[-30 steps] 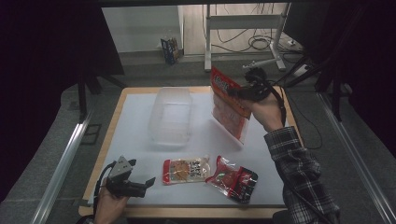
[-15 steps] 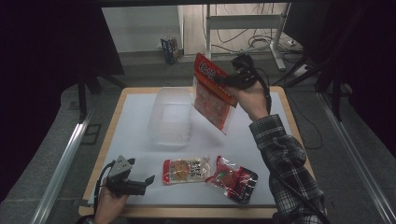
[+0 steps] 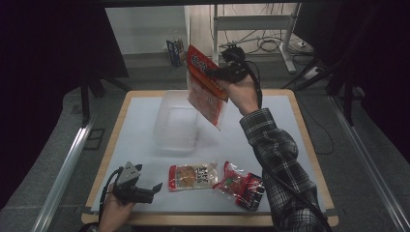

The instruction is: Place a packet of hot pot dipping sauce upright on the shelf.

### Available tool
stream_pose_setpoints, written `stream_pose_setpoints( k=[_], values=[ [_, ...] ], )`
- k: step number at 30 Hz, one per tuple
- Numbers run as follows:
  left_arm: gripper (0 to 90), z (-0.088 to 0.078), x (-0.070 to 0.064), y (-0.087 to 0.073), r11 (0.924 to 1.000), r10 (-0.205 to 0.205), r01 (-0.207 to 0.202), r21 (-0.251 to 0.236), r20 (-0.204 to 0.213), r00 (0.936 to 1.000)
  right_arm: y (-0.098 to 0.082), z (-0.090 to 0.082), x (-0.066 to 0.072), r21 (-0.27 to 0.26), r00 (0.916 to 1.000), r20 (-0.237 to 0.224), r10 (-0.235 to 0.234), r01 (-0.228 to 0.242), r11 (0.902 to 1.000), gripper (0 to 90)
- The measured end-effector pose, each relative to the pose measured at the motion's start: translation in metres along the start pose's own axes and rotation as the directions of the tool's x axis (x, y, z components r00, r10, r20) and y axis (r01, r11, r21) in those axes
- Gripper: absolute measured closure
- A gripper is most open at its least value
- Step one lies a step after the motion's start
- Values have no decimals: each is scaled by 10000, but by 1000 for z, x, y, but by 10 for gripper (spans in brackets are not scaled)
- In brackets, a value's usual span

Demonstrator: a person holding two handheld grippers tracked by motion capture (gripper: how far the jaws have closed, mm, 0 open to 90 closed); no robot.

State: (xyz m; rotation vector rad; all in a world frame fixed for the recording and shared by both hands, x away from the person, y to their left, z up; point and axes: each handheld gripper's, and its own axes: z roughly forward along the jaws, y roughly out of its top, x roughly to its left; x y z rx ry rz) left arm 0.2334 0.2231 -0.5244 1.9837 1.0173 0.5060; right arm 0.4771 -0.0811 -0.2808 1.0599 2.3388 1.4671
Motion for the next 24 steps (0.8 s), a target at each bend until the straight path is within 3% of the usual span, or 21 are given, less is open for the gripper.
stream_pose_setpoints(
  k=[12, 24],
  values=[
    [0, 0, -1, 0, 9999, 118, -119, -66, -108, 9999, 20, 37, 21, -249, 9999, 40, 110, -109, 9996, 885],
    [0, 0, -2, 1, 9997, 252, -252, -6, -168, 9995, 21, 75, 31, -230, 9995, 232, 202, -196, 9995, 884]
  ],
)
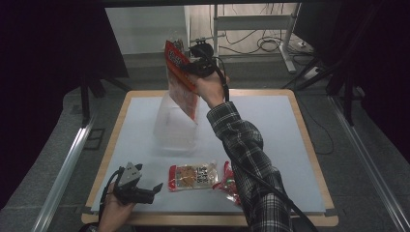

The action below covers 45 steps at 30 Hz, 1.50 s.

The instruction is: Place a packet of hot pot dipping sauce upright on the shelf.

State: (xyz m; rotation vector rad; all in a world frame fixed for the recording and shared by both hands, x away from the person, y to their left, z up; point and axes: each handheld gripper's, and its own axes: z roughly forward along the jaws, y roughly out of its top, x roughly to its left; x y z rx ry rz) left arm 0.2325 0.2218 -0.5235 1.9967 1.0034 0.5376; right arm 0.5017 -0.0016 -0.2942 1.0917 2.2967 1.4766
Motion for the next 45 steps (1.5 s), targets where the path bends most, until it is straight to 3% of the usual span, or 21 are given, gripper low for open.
stream_pose_setpoints(
  k=[11, 15, 17, 21, 24, 31, 33, 34, 36, 38, 42, 43, 45],
  values=[
    [0, 1, -1, 0, 10000, 13, -13, 40, -20, 10000, -9, 25, 4, 228, 10000, 40, 50, -51, 9997, 884],
    [0, 1, -1, 0, 9999, 99, -98, 111, -60, 9999, -17, 34, 0, 404, 9997, 201, 111, -119, 9991, 884],
    [0, 1, -1, 0, 9999, 111, -110, 120, -69, 9999, -28, 46, -6, 760, 9988, 478, 59, -95, 9971, 884],
    [0, 0, 0, 0, 9998, 103, -102, 141, -80, 9999, -35, 51, -14, 705, 9983, 511, 291, -326, 9970, 884],
    [0, 0, 1, 0, 9998, 94, -92, 170, -134, 9999, -38, 52, -20, 804, 9943, 1022, -304, 222, 9965, 883],
    [0, 1, 0, 0, 9995, 183, -179, 241, -166, 9997, -49, 57, -31, 1016, 9901, 1338, -413, 277, 9944, 882],
    [0, 1, -1, 0, 9992, 240, -233, 323, -197, 9995, -52, 61, -34, 1280, 9868, 1526, -532, 337, 9912, 881],
    [0, 1, -1, -1, 9991, 246, -239, 341, -206, 9995, -54, 64, -34, 1482, 9838, 1670, -660, 411, 9881, 878],
    [0, 1, 0, -1, 9991, 243, -236, 343, -207, 9995, -57, 68, -33, 1817, 9687, 2126, -1279, 894, 9793, 870],
    [0, 1, 0, -1, 9993, 225, -218, 320, -215, 9995, -60, 70, -33, 1903, 9650, 2209, -1411, 992, 9767, 854],
    [0, 1, 0, -1, 9992, 230, -222, 326, -236, 9995, -59, 68, -34, 1925, 9599, 2314, -1585, 1145, 9746, 775],
    [0, 1, 0, -1, 9992, 229, -222, 322, -237, 9995, -57, 65, -35, 1994, 9599, 2250, -1675, 1229, 9722, 684],
    [0, 1, 0, -1, 9992, 246, -238, 318, -249, 9994, -57, 64, -35, 1988, 9611, 2163, -1720, 1292, 9715, 630]
  ],
)
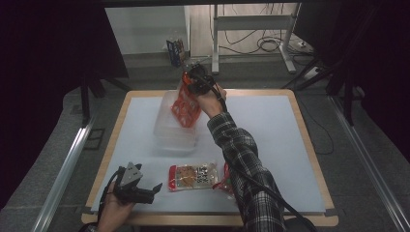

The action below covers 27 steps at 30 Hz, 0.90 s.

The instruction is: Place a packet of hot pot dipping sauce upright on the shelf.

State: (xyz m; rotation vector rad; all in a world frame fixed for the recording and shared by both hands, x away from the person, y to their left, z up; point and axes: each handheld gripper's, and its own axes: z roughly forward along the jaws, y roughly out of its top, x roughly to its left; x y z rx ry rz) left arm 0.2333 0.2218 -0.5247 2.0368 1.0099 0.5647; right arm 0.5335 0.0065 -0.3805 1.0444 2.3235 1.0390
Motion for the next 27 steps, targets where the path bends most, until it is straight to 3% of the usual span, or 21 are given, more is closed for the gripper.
stream_pose_setpoints(
  k=[2, 3, 4, 11, 13, 17, 21, 27],
  values=[
    [0, 0, 0, 0, 10000, 9, -9, -2, -13, 10000, 1, -3, 1, 37, 9996, -8, -277, 277, 9996, 461],
    [0, 0, 1, 0, 10000, 10, -11, -8, -19, 10000, 1, -3, 1, 37, 9996, -8, -277, 277, 9996, 461],
    [0, 0, 1, 0, 10000, 7, -7, -21, -22, 10000, 1, -4, 2, 48, 9980, 113, -623, 622, 9981, 363],
    [0, 1, 0, -1, 9999, 109, -109, -9, -52, 9999, -2, -9, -1, -187, 9921, -189, -1239, 1235, 9922, 111],
    [0, 1, 0, -1, 9999, 128, -128, -19, -52, 9999, -5, -11, -2, -11, 9884, -389, -1467, 1467, 9892, 72],
    [0, 1, 0, -1, 9999, 150, -150, -43, -76, 9999, -12, -17, -4, 105, 9840, -208, -1768, 1770, 9842, 38],
    [0, 1, 0, -1, 9998, 169, -170, -54, -100, 9998, -17, -25, -8, 177, 9861, -534, -1573, 1584, 9872, 16],
    [0, 1, 0, -1, 9998, 174, -174, -49, -53, 9998, -25, -35, -10, 159, 9861, -661, -1524, 1537, 9880, 7]
  ],
)
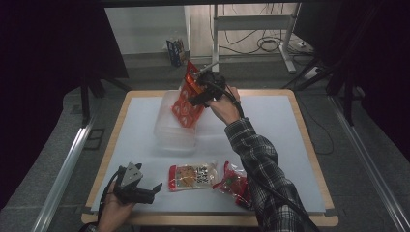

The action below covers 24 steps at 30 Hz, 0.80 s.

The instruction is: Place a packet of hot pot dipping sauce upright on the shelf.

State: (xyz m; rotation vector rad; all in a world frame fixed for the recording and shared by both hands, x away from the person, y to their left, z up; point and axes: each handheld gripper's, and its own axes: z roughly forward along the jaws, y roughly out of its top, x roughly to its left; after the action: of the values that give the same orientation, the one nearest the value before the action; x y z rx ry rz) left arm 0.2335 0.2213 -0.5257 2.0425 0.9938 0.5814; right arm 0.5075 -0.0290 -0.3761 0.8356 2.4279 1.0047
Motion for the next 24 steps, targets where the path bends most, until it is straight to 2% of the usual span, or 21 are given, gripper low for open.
stream_pose_setpoints(
  k=[3, 9, 14, 24],
  values=[
    [0, -1, 0, 1, 10000, -66, 66, 9, 70, 10000, -5, -3, 2, -35, 9999, -117, 53, -54, 10000, 3],
    [13, -3, -1, 4, 9995, -154, 151, 262, 129, 9998, -15, -6, 12, -46, 9997, -155, -172, 172, 9998, 0],
    [27, -5, 0, 5, 9991, -240, 224, 356, 457, 9987, -22, -10, 17, -359, 9999, 3, -107, 107, 9993, 0],
    [25, -4, -3, 6, 9990, -3, -16, 437, 420, 9991, -37, -21, 21, -753, 9998, -41, -170, 167, 9970, 2]
  ],
)
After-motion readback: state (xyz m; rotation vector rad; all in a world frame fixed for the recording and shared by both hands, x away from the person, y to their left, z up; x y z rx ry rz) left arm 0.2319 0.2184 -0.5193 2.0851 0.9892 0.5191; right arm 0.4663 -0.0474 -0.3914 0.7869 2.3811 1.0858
